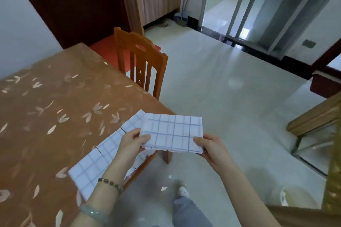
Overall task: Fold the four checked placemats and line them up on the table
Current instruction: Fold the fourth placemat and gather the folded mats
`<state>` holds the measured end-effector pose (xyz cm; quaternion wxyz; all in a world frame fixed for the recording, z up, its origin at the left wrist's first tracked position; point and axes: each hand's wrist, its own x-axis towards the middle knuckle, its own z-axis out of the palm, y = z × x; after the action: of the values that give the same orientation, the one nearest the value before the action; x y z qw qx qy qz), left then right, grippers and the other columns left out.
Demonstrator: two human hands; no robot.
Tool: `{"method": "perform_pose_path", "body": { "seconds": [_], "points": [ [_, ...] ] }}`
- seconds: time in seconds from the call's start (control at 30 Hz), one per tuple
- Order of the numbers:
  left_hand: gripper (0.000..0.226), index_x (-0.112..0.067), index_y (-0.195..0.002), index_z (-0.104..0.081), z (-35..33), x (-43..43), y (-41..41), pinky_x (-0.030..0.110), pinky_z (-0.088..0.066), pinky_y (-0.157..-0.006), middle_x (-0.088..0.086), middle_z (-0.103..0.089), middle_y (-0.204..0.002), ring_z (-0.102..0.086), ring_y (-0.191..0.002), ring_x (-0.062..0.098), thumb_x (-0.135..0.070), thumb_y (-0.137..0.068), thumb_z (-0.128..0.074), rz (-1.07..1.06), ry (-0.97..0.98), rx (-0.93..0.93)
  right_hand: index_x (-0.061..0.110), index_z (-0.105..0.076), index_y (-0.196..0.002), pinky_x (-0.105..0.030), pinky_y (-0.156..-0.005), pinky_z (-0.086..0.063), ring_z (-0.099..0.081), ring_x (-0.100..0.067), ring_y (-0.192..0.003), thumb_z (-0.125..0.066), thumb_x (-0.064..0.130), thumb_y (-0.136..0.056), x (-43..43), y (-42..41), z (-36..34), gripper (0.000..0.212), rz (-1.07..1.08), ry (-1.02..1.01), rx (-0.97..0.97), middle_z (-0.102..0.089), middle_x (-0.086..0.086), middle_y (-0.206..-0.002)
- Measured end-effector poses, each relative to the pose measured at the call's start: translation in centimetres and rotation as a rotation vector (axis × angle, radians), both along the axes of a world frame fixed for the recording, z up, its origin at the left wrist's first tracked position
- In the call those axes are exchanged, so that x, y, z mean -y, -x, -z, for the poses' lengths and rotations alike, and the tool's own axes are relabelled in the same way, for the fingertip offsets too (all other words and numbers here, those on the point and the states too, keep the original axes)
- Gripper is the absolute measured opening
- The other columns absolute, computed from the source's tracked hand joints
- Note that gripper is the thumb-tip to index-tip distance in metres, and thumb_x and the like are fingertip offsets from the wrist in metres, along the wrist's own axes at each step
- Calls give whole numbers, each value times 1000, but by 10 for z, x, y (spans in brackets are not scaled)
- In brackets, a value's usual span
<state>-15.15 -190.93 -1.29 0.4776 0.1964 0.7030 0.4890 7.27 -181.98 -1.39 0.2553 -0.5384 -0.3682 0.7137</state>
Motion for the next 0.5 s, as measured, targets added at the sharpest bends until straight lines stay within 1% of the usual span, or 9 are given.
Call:
{"method": "perform_pose_path", "body": {
  "seconds": [0.07, 0.17, 0.2, 0.3, 0.4, 0.43, 0.47, 0.5],
  "points": [
    [14, -8, -92, -70, 4, -27, 7, 30, -52, -69, 7, -73, -89, -67, -82, 23, 0, -89, -59, -19, 2, -22, -5, -64, -98, -27, -67, -56, -65, -21, -75, -58, -1, -85, -32, 4, 1, 15, -26, 23, 14, -67, -15, -87],
    [15, -8, -89, -68, 7, -59, 21, 19, -52, -57, -1, -72, -76, -67, -69, 12, 3, -89, -59, -60, 7, -26, -5, -64, -96, -24, -61, -56, -65, -19, -70, -58, -3, -85, -70, 17, 7, 13, -85, 68, 51, -68, -14, -81],
    [14, -7, -88, -68, 10, -68, 29, 17, -52, -55, -1, -72, -75, -66, -67, 11, 3, -88, -60, -80, 22, -20, -4, -65, -95, -24, -58, -56, -67, -18, -67, -59, -3, -84, -77, 23, 10, 12, -102, 89, 58, -69, -13, -80],
    [10, -6, -92, -68, 21, -97, 56, 16, -53, -56, 4, -70, -84, -64, -77, 18, 1, -88, -62, -137, 61, 37, -1, -66, -89, -22, -53, -54, -70, -15, -59, -62, -1, -84, -94, 43, 26, 7, -136, 161, 73, -71, -11, -73],
    [12, -11, -85, -68, 33, -126, 80, 14, -50, -51, 2, -67, -79, -61, -74, 14, 0, -87, -64, -161, 108, 46, -2, -66, -87, -23, -53, -56, -68, -14, -55, -64, 1, -83, -105, 64, 44, 5, -125, 197, 106, -70, -12, -71],
    [13, -12, -83, -68, 38, -135, 88, 14, -50, -51, 0, -68, -76, -61, -73, 13, 0, -87, -64, -143, 131, 33, -2, -65, -87, -23, -54, -56, -66, -12, -52, -64, 0, -84, -109, 70, 50, 4, -100, 199, 121, -68, -14, -71],
    [13, -12, -83, -69, 42, -144, 95, 16, -52, -55, 0, -70, -73, -62, -73, 14, 0, -87, -64, -107, 146, 15, -3, -65, -86, -22, -53, -56, -63, -10, -49, -63, -1, -84, -113, 76, 55, 3, -69, 199, 137, -65, -13, -70],
    [13, -12, -84, -70, 48, -153, 103, 20, -55, -62, 0, -72, -71, -64, -74, 17, -1, -87, -65, -65, 156, 3, -4, -64, -85, -21, -52, -56, -61, -8, -46, -63, -2, -84, -117, 81, 60, 2, -34, 208, 146, -63, -13, -69]
  ]
}}
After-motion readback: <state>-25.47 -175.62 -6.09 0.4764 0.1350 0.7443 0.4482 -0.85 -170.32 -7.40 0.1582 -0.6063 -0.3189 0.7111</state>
